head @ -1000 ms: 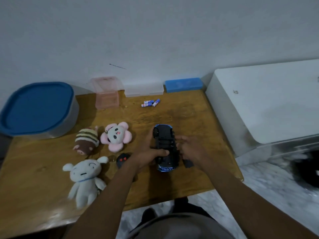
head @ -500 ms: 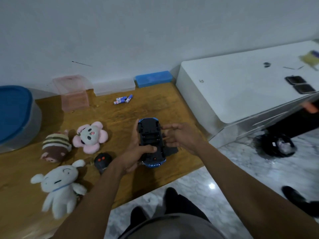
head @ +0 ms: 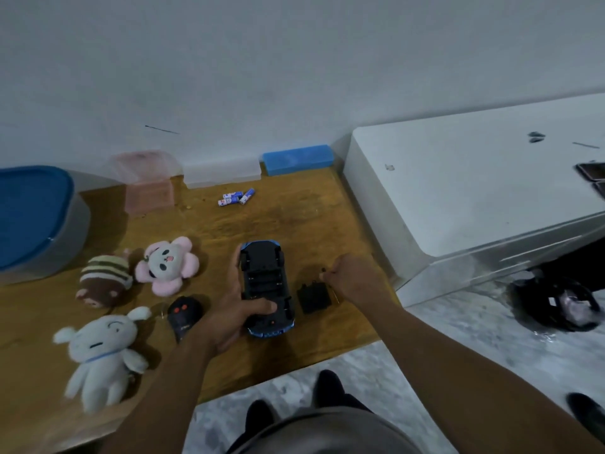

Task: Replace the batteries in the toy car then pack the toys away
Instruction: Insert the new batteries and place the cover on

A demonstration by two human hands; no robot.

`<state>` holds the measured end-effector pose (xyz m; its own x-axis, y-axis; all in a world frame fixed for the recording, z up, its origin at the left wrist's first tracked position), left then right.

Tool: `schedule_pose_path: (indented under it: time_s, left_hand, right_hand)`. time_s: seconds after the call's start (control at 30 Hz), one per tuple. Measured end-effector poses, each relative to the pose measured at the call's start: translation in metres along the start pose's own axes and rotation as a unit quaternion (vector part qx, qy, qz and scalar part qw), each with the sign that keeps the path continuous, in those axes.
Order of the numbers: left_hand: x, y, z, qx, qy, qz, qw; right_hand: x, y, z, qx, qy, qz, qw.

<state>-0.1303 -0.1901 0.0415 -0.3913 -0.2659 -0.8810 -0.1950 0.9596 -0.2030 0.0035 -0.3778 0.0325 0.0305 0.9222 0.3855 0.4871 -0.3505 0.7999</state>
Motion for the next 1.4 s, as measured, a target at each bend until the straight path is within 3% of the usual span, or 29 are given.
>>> schedule_pose_path:
  time_s: [0.3,0.67,0.87,1.07,1.2,1.4]
  left_hand:
    - [-0.001,-0.002,-0.009,-0.015,0.012,0.004,1.0]
    - [-0.001,0.021,-0.017,0.011,0.003,0.012,1.0]
    - [-0.008,0.045,-0.016,-0.022,-0.034,0.012,0.999]
    - [-0.03,0.068,0.001,-0.068,-0.074,0.011,0.995]
    - [-0.048,0.077,0.023,-0.084,-0.084,0.003,0.993]
    - [-0.061,0.094,0.06,-0.11,-0.073,-0.013,0.991]
  right_hand:
    - [0.004,0.001,0.005,0.005,0.032,-0.03,0.999]
    - [0.004,-0.004,0.003,-0.01,-0.003,-0.016,1.0]
    - [0.018,0.001,0.006,-0.059,-0.005,-0.004,0.998]
    - [0.065,0.016,0.016,-0.047,0.03,-0.052,0.997]
    - [0.105,0.017,0.035,-0.032,0.087,-0.029,0.995]
    - [0.179,0.013,0.092,-0.025,0.17,-0.133,0.976]
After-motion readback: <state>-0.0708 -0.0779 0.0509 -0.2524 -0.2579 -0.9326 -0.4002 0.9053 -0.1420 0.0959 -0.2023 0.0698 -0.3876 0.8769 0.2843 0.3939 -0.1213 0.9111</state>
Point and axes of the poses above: each hand's wrist, its own z-axis towards the middle knuckle, its own y-axis out of the back of the hand, x = y × z, the point moved 4 cm from there along z, towards the middle knuckle, and after that the axes turned 4 degrees about z, right-handed, at the moved point
